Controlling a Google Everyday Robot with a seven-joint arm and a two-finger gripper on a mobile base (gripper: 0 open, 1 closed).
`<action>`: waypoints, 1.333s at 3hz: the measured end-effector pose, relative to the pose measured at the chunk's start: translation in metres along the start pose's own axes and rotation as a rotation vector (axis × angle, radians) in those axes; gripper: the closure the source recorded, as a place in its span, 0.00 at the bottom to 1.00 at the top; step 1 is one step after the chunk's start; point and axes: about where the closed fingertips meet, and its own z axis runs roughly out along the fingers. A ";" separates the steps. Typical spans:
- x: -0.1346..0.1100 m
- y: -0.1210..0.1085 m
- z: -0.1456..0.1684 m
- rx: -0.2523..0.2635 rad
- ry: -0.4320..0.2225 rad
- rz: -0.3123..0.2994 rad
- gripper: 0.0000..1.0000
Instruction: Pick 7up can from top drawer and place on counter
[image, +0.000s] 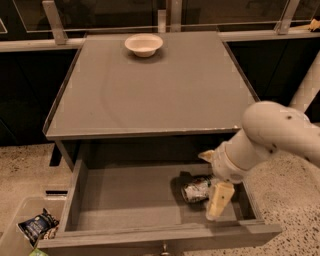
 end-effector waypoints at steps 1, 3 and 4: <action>0.013 -0.024 0.005 -0.084 -0.035 0.021 0.00; 0.010 -0.021 0.018 -0.049 0.007 0.043 0.00; 0.010 -0.023 0.042 0.034 0.055 0.119 0.00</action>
Offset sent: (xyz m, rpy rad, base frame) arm 0.0183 -0.0099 -0.0072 0.0331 0.0702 0.0138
